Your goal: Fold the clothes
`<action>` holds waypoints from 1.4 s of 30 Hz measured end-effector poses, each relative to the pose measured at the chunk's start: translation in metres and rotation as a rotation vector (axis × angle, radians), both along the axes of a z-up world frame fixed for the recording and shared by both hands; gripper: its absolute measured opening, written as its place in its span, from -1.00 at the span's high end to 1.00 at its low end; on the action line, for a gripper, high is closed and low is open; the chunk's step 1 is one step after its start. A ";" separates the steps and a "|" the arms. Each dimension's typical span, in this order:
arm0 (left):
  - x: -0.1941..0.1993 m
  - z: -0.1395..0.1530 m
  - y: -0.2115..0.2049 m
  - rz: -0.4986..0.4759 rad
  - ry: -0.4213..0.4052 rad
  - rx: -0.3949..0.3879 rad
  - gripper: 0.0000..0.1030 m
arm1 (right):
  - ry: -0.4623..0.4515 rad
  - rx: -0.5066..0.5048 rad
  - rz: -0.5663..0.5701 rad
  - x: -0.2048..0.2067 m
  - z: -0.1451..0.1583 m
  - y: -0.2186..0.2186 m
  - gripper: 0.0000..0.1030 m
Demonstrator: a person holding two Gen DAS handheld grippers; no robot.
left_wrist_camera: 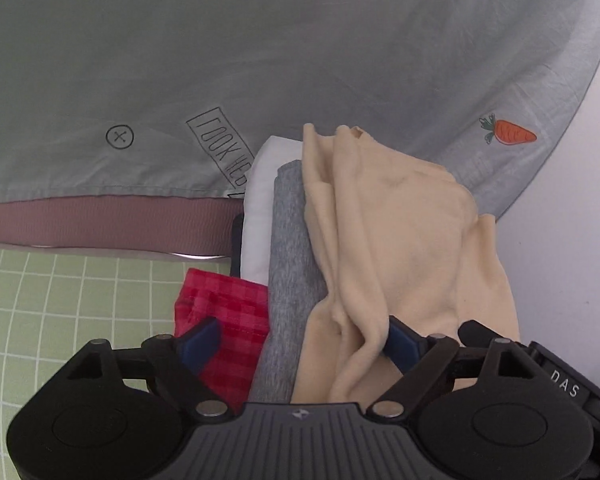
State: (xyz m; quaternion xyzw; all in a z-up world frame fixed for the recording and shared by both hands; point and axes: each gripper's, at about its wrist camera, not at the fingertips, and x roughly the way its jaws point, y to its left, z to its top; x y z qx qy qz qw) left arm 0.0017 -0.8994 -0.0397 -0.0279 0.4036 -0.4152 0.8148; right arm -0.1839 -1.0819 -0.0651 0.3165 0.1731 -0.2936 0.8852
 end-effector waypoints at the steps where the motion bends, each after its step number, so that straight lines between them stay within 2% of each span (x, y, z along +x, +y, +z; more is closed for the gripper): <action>1: 0.001 0.000 0.003 0.004 0.003 -0.003 -0.75 | 0.016 -0.018 -0.011 -0.003 0.002 0.004 -0.61; 4: -0.012 0.009 0.012 0.001 -0.105 0.047 -0.77 | 0.079 -0.102 -0.016 -0.014 0.011 0.020 -0.65; 6: -0.027 0.016 0.026 -0.004 -0.193 0.089 -0.78 | 0.147 -0.183 -0.024 -0.020 0.018 0.035 -0.83; 8: -0.042 0.023 0.043 0.004 -0.244 0.115 -0.78 | 0.192 -0.227 -0.026 -0.032 0.023 0.051 -0.83; 11: -0.070 0.034 0.077 0.036 -0.249 0.114 -0.84 | 0.249 -0.265 -0.027 -0.054 0.030 0.076 -0.83; 13: -0.091 0.041 0.102 0.044 -0.255 0.100 -0.98 | 0.256 -0.247 -0.025 -0.074 0.035 0.096 -0.83; 18: -0.157 0.057 0.160 0.018 -0.317 0.098 -1.00 | 0.288 -0.228 -0.011 -0.120 0.050 0.155 -0.83; 22: -0.198 0.054 0.189 0.009 -0.341 0.127 -1.00 | 0.286 -0.221 0.022 -0.153 0.054 0.199 -0.83; 28: -0.241 0.043 0.226 -0.028 -0.312 0.152 -1.00 | 0.308 -0.230 0.046 -0.194 0.052 0.254 -0.83; 35: -0.263 0.050 0.250 -0.032 -0.325 0.130 -1.00 | 0.318 -0.232 0.043 -0.219 0.055 0.278 -0.83; 42: -0.275 0.054 0.257 -0.057 -0.339 0.125 -1.00 | 0.313 -0.249 0.049 -0.229 0.060 0.292 -0.83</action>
